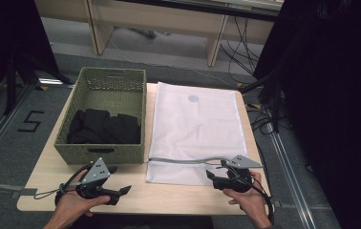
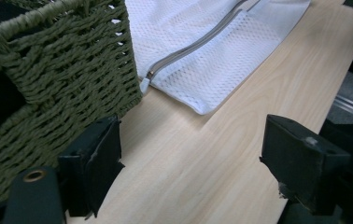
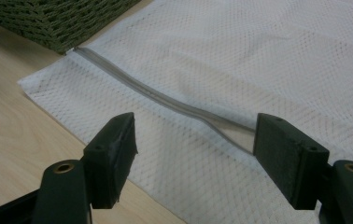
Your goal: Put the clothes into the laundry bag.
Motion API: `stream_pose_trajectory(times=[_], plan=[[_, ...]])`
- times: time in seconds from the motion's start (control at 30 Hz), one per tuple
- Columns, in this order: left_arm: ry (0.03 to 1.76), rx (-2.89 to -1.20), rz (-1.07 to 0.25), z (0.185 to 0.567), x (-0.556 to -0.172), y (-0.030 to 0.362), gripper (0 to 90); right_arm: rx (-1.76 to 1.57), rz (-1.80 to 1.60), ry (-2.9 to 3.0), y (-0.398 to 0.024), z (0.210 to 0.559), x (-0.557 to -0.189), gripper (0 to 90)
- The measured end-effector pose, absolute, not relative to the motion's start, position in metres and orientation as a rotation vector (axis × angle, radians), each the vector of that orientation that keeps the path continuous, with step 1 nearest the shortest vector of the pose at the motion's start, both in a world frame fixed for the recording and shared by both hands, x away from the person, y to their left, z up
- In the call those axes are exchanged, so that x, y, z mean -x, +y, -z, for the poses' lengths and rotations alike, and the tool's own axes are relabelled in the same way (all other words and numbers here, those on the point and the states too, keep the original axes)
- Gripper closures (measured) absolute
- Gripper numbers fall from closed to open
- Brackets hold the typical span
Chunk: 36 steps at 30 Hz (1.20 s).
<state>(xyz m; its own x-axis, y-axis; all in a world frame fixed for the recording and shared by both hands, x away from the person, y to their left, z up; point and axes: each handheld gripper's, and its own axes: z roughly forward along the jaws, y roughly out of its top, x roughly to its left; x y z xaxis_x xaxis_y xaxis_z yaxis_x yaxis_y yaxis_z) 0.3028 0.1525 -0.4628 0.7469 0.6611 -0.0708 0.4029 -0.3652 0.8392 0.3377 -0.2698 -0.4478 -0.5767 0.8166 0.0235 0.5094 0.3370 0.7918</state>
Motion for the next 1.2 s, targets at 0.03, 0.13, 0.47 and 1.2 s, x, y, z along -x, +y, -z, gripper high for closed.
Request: stream_pose_trajectory(times=[0.03, 0.13, 0.47, 1.2], plan=[[0.805, -2.005, -0.346, 0.463, -0.303, 0.152, 19.7, -1.156, -1.103, 2.226, -0.271, 0.448, -0.338, 31.1], [0.811, -2.011, -0.341, 0.463, -0.303, 0.153, 19.8, -1.154, -1.089, 2.215, -0.271, 0.448, -0.338, 31.1], [0.808, -2.011, -0.359, 0.462, -0.303, 0.153, 19.9, -1.159, -1.053, 2.210, -0.276, 0.449, -0.342, 30.7], [0.788, -2.048, -0.387, 0.462, -0.306, 0.156, 19.9, -1.137, -0.661, 2.245, -0.307, 0.478, -0.396, 28.7]])
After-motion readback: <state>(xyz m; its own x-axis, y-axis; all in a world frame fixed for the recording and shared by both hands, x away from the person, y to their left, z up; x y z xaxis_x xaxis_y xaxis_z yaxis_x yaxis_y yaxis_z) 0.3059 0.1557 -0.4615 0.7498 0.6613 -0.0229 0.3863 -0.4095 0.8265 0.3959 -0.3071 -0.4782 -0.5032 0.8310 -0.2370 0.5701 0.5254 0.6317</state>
